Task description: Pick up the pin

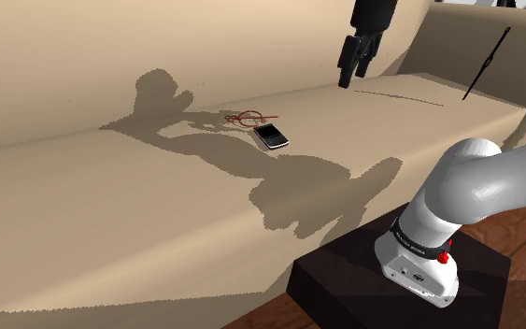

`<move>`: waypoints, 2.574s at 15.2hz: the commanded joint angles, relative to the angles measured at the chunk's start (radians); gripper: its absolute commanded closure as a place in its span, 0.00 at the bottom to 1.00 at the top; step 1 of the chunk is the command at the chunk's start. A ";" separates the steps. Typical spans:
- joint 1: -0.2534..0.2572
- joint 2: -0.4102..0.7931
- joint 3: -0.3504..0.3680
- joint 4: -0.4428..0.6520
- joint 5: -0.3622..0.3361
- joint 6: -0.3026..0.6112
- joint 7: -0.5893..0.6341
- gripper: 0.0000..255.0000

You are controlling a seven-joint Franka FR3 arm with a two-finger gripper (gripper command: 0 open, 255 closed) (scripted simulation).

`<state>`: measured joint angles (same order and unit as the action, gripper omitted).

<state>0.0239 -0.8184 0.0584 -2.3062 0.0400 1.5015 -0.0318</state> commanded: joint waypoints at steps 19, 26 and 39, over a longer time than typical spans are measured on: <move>-0.030 0.524 0.247 0.136 -0.018 0.504 0.326 0.00; -0.039 0.724 0.300 0.255 -0.112 0.601 0.452 0.00; -0.039 0.745 0.302 0.188 -0.126 0.688 0.467 1.00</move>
<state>-0.0132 -0.0776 0.3630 -2.1128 -0.0835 2.1931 0.4337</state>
